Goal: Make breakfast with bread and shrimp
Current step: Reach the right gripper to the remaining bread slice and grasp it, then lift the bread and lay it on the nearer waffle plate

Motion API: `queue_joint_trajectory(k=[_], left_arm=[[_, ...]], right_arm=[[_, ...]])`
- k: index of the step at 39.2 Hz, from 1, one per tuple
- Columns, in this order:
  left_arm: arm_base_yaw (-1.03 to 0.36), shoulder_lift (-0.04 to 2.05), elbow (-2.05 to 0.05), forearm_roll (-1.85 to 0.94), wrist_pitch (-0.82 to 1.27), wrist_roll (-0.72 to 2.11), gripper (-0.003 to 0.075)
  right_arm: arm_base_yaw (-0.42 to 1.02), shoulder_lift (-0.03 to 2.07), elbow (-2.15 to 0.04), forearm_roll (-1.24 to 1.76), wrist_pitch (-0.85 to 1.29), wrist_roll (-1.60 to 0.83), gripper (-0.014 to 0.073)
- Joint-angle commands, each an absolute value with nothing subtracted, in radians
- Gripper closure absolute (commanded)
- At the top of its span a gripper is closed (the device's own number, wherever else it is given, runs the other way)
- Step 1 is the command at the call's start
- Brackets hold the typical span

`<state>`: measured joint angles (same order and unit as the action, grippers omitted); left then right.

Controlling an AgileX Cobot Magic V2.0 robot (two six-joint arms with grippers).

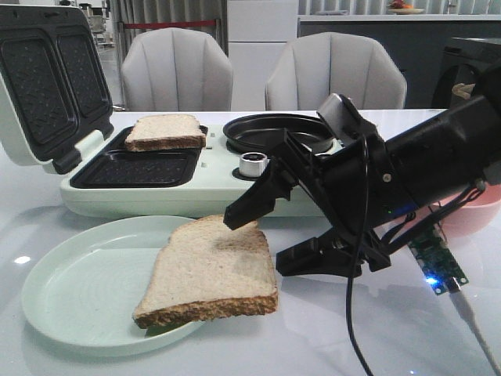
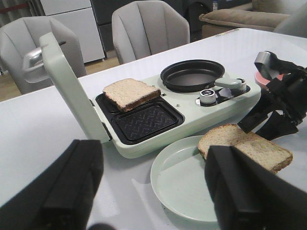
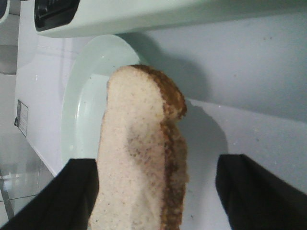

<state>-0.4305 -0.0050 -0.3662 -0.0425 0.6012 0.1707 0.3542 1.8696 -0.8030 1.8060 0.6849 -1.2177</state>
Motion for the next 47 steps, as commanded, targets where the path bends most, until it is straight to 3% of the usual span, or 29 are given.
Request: queue_joint_trajectory(k=[1, 9, 17, 21, 39, 47], left_arm=[[-0.428, -0.019, -0.391, -0.055, 0.522, 0.161, 0.0208], [-0.428, -0.019, -0.391, -0.055, 0.522, 0.161, 0.0208], [-0.428, -0.019, -0.391, -0.055, 0.522, 0.161, 0.0207], [-0.428, -0.019, -0.391, -0.055, 0.522, 0.161, 0.0208], [-0.428, -0.019, -0.391, -0.055, 0.522, 0.161, 0.0207], [-0.428, -0.019, -0.391, -0.055, 0.522, 0.161, 0.0207]], right_arm=[[0.369, 1.830, -0.825, 1.873, 0.746, -1.254, -0.0010], [0.393, 1.830, -0.825, 1.873, 0.729, -1.265, 0.0016], [0.393, 1.830, -0.825, 1.873, 0.725, -1.265, 0.0350], [0.391, 1.829, -0.825, 1.873, 0.762, -1.270, 0.0463], [0.389, 1.698, -0.899, 1.904, 1.057, -1.400, 0.0449], [0.390, 1.724, -1.037, 1.904, 0.998, -1.384, 0.0449]])
